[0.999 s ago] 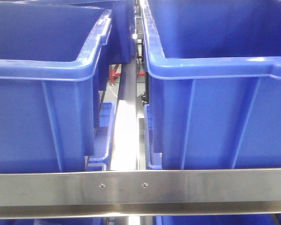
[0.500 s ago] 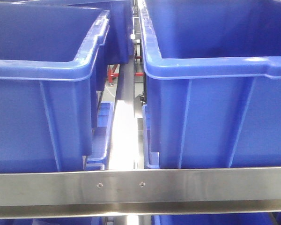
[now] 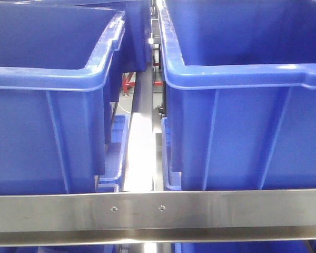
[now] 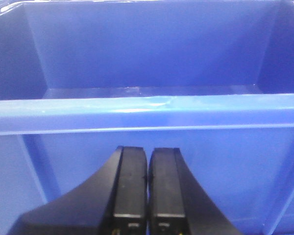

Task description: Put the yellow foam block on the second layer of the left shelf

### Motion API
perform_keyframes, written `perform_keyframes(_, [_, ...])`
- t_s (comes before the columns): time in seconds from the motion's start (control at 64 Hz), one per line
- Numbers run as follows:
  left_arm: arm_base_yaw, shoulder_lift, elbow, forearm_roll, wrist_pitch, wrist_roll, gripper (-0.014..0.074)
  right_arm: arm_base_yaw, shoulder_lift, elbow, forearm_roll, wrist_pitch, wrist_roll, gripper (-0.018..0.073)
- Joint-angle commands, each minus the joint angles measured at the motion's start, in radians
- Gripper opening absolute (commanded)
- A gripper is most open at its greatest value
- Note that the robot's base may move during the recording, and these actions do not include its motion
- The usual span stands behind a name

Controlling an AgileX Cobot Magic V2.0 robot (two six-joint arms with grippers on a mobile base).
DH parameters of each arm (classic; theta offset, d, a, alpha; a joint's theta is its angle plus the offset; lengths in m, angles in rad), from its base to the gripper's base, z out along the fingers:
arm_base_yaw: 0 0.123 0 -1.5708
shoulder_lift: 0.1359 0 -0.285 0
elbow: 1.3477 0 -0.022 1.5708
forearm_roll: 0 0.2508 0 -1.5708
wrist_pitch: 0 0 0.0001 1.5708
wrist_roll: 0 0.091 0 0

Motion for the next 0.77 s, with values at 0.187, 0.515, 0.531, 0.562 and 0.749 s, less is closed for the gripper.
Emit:
perform_keyframes(0.187, [-0.003,-0.013,0.026,-0.003,-0.086,-0.004,0.0136,-0.006,-0.019,-0.022,0.002,-0.101,-0.006,0.0056])
perform_keyframes(0.515, [-0.003,-0.013,0.026,-0.003,-0.086,-0.004,0.0136,-0.006,-0.019,-0.022,0.002,-0.101,-0.006,0.0056])
perform_keyframes(0.531, [-0.003,-0.013,0.026,-0.003,-0.086,-0.004,0.0136,-0.006,-0.019,-0.022,0.002,-0.101,-0.006,0.0056])
perform_keyframes(0.562, [-0.003,-0.013,0.026,-0.003,-0.086,-0.004,0.0136,-0.006,-0.019,-0.022,0.002,-0.101,-0.006,0.0056])
perform_keyframes(0.749, [-0.003,-0.013,0.026,-0.003,-0.086,-0.004,0.0136,-0.006,-0.019,-0.022,0.002,-0.101,-0.006,0.0056])
